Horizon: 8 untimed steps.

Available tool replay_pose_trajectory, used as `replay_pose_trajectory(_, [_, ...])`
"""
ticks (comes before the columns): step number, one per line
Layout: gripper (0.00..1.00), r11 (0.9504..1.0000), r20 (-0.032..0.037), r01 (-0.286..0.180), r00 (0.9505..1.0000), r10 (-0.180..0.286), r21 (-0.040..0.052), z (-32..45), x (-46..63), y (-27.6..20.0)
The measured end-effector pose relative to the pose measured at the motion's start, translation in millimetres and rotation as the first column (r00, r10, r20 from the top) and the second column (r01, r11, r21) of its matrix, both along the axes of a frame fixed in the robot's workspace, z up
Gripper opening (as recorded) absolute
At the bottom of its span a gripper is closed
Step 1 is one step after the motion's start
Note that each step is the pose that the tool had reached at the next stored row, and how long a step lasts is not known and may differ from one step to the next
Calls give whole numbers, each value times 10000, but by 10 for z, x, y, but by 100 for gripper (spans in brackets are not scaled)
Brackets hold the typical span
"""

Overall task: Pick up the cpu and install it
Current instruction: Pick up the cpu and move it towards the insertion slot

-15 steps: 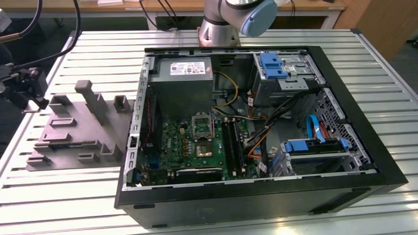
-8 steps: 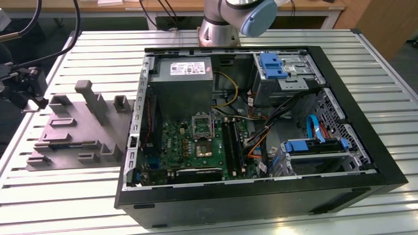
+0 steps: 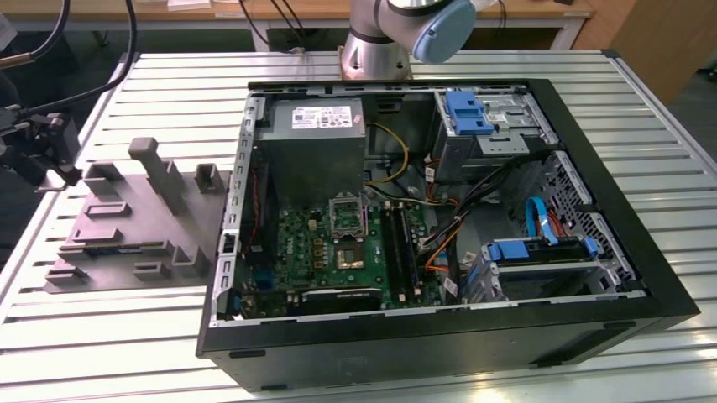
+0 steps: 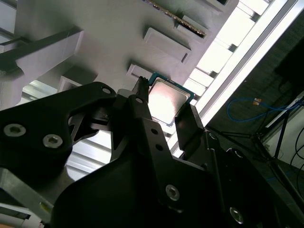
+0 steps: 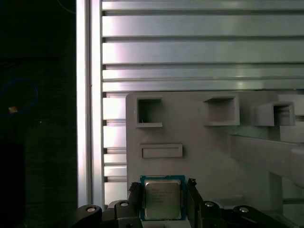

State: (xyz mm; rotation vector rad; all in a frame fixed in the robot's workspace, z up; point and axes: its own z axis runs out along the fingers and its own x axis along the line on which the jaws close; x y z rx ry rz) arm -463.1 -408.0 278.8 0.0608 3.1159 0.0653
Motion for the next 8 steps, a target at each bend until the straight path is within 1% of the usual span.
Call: replay_pose_trajectory(8, [47, 10000, 1, 1, 10000, -1, 0, 46, 0, 0])
